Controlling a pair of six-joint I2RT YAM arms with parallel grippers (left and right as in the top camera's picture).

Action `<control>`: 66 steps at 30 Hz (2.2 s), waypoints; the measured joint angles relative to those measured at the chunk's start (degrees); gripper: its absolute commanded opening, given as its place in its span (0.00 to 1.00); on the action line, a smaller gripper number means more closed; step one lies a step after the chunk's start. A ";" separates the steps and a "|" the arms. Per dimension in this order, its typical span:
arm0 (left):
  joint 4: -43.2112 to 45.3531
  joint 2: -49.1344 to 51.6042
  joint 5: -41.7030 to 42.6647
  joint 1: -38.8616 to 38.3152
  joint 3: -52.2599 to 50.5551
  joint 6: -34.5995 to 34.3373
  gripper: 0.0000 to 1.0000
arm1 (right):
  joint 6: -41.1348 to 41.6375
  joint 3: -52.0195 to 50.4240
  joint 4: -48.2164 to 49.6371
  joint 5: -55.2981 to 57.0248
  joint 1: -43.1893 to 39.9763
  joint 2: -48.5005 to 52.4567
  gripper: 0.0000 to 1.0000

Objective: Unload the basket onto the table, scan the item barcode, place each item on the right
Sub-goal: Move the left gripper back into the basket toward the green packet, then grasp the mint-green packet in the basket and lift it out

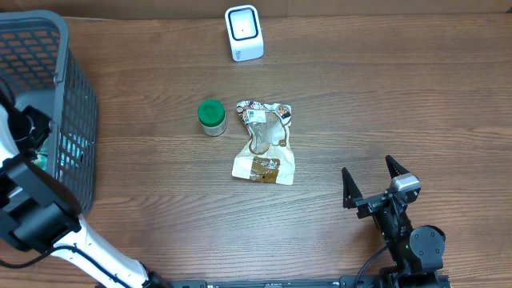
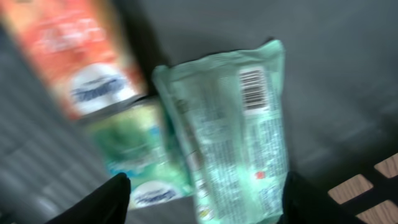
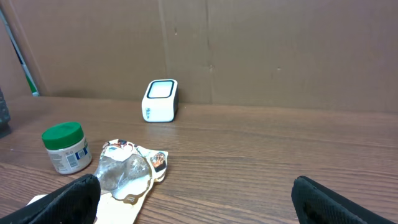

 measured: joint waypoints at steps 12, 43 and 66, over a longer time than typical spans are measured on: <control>1.38 2.75 0.50 -3.39 -0.02 1.27 0.86 | 0.00 0.00 0.00 0.00 0.00 0.00 1.00; -1.70 7.74 -0.33 -3.19 1.11 1.44 0.06 | -0.02 0.00 0.00 -0.02 0.00 0.00 1.00; -20.33 -5.68 11.63 -3.06 34.86 1.44 0.07 | -0.02 0.00 0.02 -0.02 0.00 0.00 1.00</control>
